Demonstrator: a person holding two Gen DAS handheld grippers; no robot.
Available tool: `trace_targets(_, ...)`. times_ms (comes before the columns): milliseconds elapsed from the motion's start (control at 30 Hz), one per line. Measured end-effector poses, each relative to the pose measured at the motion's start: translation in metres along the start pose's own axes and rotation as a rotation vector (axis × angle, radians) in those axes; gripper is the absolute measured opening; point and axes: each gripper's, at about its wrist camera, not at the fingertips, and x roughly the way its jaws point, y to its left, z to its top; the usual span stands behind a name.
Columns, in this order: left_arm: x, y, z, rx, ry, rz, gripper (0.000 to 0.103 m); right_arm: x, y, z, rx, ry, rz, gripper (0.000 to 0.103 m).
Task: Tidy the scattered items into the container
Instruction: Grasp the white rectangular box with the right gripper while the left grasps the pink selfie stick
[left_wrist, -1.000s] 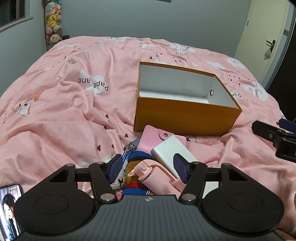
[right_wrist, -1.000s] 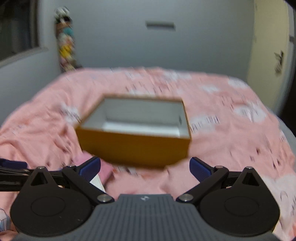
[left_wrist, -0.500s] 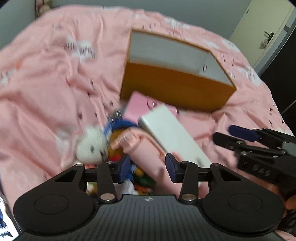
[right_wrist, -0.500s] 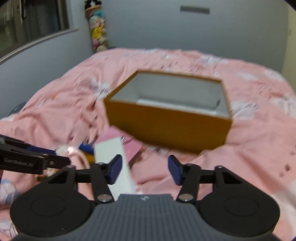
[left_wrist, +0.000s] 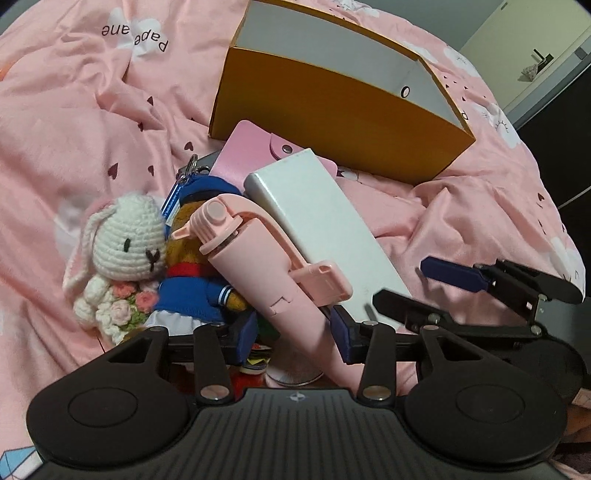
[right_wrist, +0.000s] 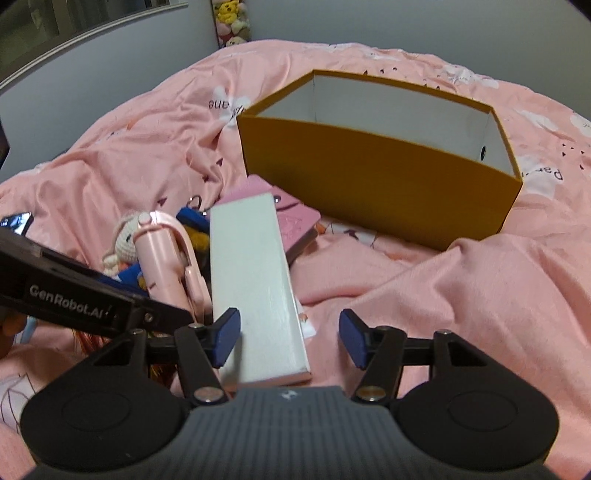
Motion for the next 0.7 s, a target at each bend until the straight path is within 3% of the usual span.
trace_targets(200, 0.017, 0.002, 0.005, -0.033, 0.024, -0.011, 0.052, 0.004, -0.007, -0.001, -0.008, 0.028, 0.026, 0.062)
trace_targets(400, 0.023, 0.006, 0.005, -0.059, 0.029, -0.035, 0.046, 0.008, -0.005, -0.003, -0.036, 0.048, 0.053, 0.063)
trace_targets(700, 0.005, 0.001, 0.003, -0.023, -0.054, 0.030, 0.042, 0.016, -0.001, -0.002, -0.069, 0.056, 0.063, 0.068)
